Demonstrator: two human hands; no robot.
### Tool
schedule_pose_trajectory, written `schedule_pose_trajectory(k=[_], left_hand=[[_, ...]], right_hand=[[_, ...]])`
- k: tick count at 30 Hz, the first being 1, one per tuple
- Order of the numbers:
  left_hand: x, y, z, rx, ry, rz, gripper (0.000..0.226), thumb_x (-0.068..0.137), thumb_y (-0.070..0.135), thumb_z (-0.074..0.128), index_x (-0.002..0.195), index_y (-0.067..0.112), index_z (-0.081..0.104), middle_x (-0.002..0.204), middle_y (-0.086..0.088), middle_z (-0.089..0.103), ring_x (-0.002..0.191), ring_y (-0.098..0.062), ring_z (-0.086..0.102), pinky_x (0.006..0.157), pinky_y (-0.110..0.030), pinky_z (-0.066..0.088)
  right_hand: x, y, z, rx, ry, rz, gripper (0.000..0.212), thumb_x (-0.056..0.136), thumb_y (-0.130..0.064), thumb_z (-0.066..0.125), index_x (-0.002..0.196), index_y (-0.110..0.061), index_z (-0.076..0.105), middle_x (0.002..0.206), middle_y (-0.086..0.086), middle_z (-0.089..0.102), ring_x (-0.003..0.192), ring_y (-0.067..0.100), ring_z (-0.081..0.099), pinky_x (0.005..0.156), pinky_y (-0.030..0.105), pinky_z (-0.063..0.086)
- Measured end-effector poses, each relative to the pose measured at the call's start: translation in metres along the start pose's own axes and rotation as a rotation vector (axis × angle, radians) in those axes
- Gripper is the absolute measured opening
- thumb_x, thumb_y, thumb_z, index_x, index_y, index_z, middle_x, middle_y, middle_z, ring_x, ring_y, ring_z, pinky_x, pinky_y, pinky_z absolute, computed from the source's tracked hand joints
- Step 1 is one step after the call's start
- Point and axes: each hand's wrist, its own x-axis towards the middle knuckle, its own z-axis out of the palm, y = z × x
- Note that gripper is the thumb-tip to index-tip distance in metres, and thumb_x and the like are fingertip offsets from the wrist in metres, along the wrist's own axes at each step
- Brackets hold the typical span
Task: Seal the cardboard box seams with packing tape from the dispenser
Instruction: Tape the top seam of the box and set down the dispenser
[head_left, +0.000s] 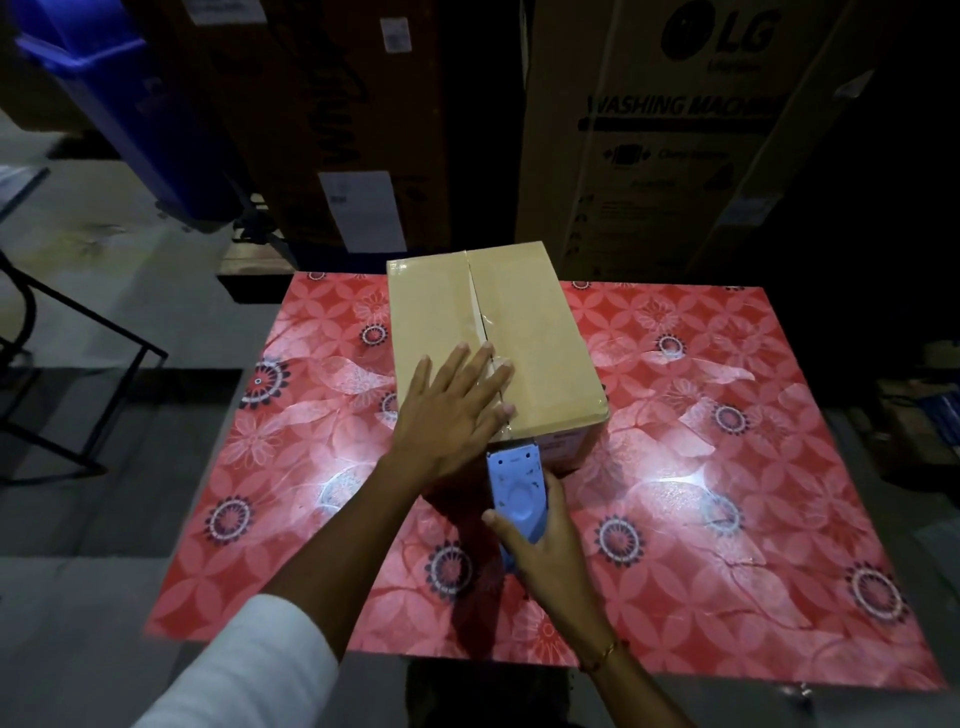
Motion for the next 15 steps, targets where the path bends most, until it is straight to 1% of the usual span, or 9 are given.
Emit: schedule_pose_trajectory(k=[2, 4, 7, 10, 15], left_hand=[[0.0, 0.001, 0.001, 0.006, 0.003, -0.002, 0.068, 0.094, 0.063, 0.0, 0.158, 0.041, 0.007, 0.169, 0.011, -0.002, 0.156, -0.016, -0.007, 0.123, -0.052, -0.006], [0.001, 0.001, 0.001, 0.014, 0.0, -0.004, 0.068, 0.094, 0.063, -0.001, 0.158, 0.041, 0.006, 0.169, 0.01, -0.002, 0.156, -0.016, -0.007, 0.122, -0.051, -0.006], [0.001, 0.001, 0.001, 0.021, -0.001, -0.005, 0.069, 0.092, 0.063, -0.003, 0.157, 0.041, 0.006, 0.169, 0.01, -0.002, 0.156, -0.017, -0.007, 0.122, -0.051, -0.006], [0.001, 0.0, 0.0, 0.016, -0.008, -0.006, 0.07, 0.092, 0.064, -0.004, 0.157, 0.041, 0.005, 0.169, 0.01, -0.003, 0.156, -0.017, -0.008, 0.122, -0.051, -0.007], [0.001, 0.0, -0.001, 0.006, -0.012, -0.009, 0.071, 0.091, 0.065, -0.004, 0.157, 0.042, 0.006, 0.169, 0.011, -0.002, 0.156, -0.016, -0.007, 0.122, -0.051, -0.005]], right_hand=[[-0.002, 0.001, 0.0, -0.008, 0.003, 0.01, 0.069, 0.085, -0.029, 0.081, 0.143, -0.028, 0.044, 0.132, -0.01, 0.065, 0.118, 0.002, 0.064, 0.099, 0.031, 0.056], [-0.004, 0.001, 0.0, -0.01, 0.001, 0.013, 0.071, 0.085, -0.03, 0.08, 0.145, -0.026, 0.043, 0.132, -0.008, 0.065, 0.117, 0.001, 0.064, 0.098, 0.029, 0.056], [-0.007, 0.001, -0.001, -0.015, 0.004, 0.019, 0.072, 0.085, -0.031, 0.08, 0.146, -0.027, 0.042, 0.132, -0.009, 0.064, 0.116, 0.0, 0.064, 0.098, 0.029, 0.057], [-0.01, 0.0, -0.001, -0.018, 0.005, 0.023, 0.071, 0.086, -0.031, 0.079, 0.146, -0.028, 0.043, 0.133, -0.012, 0.063, 0.118, -0.002, 0.062, 0.096, 0.021, 0.055], [-0.021, 0.006, -0.003, -0.049, 0.013, 0.054, 0.068, 0.085, -0.033, 0.08, 0.143, -0.028, 0.046, 0.13, -0.014, 0.064, 0.117, -0.003, 0.062, 0.093, 0.019, 0.054]])
